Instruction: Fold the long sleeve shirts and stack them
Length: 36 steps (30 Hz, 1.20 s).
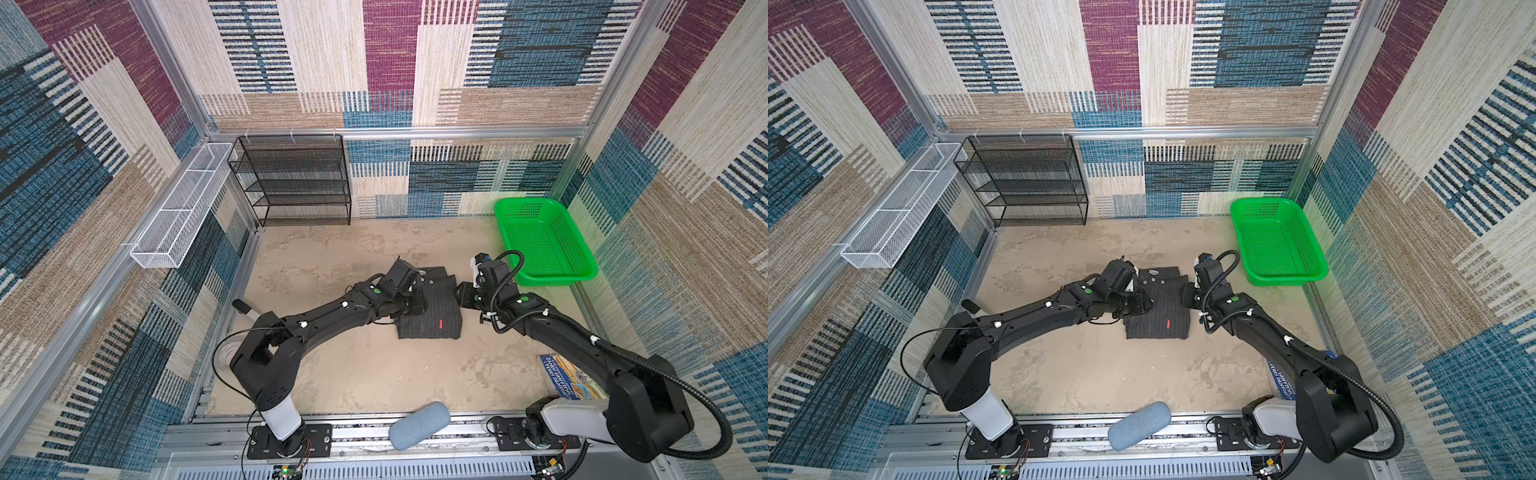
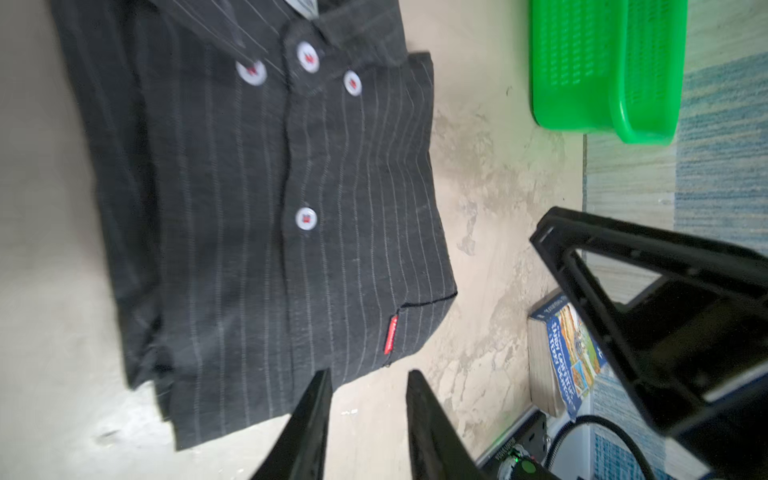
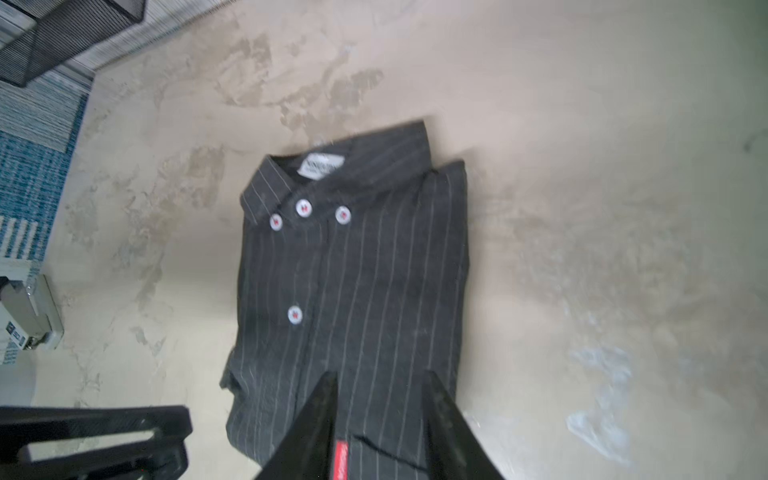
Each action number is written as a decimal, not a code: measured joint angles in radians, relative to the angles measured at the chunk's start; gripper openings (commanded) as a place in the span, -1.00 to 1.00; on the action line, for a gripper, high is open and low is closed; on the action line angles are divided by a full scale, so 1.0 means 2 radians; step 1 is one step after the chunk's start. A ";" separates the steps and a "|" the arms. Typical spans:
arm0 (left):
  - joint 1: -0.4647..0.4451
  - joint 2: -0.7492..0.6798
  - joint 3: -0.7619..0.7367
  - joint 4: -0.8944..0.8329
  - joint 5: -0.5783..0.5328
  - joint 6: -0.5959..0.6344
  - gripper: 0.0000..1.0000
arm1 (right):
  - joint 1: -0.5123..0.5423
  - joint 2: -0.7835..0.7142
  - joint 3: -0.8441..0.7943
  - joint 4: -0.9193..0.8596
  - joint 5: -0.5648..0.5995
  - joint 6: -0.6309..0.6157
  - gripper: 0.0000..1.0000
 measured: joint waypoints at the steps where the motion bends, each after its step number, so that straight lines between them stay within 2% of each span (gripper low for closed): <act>1: -0.002 0.013 0.006 0.004 0.004 -0.001 -0.34 | 0.000 -0.009 -0.010 -0.002 0.001 0.002 -0.26; 9: -0.006 0.107 0.041 0.029 0.012 -0.014 -0.32 | -0.005 -0.059 -0.041 -0.027 0.019 0.020 -0.26; 19: 0.005 0.118 0.017 0.048 0.014 -0.021 -0.14 | -0.009 -0.068 -0.038 -0.027 0.027 0.022 -0.25; 30: 0.081 0.079 -0.050 0.090 0.029 -0.021 -0.12 | -0.009 -0.051 -0.024 -0.026 0.027 0.026 -0.25; 36: 0.139 0.076 -0.050 0.073 0.060 0.019 -0.14 | -0.009 -0.030 -0.011 -0.025 0.028 0.026 -0.25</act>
